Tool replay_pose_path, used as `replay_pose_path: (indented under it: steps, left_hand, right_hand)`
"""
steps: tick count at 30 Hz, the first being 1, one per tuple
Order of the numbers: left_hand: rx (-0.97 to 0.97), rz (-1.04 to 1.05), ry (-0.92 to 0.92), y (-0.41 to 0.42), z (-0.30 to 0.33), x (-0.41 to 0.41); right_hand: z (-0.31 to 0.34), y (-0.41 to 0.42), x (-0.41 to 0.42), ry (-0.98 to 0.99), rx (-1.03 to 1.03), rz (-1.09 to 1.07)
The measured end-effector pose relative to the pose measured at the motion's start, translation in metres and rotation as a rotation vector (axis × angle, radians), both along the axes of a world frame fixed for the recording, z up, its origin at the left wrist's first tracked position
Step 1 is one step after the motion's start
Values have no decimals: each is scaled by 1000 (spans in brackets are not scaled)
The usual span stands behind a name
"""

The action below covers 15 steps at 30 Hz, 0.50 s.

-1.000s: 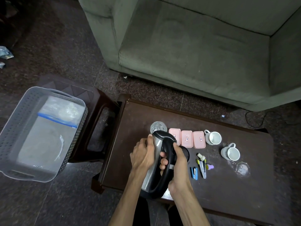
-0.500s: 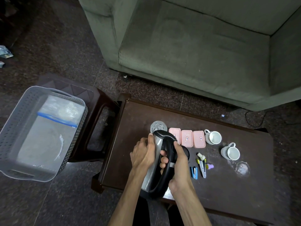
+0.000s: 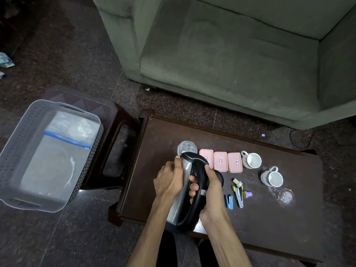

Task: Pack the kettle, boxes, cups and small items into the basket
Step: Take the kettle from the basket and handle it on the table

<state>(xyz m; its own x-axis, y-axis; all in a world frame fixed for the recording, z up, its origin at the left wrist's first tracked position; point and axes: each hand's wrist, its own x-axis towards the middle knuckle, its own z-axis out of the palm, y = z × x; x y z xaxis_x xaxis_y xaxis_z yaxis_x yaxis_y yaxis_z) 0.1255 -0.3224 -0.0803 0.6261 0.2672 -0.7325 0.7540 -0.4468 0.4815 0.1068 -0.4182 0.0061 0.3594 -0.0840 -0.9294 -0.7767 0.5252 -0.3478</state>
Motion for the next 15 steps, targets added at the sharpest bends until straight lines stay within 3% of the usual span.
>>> replay_pose_path:
  steps: [15]
  left_hand:
    - [-11, 16, -8, -3, 2, -9]
  right_hand:
    - [-1, -6, -10, -27, -12, 38]
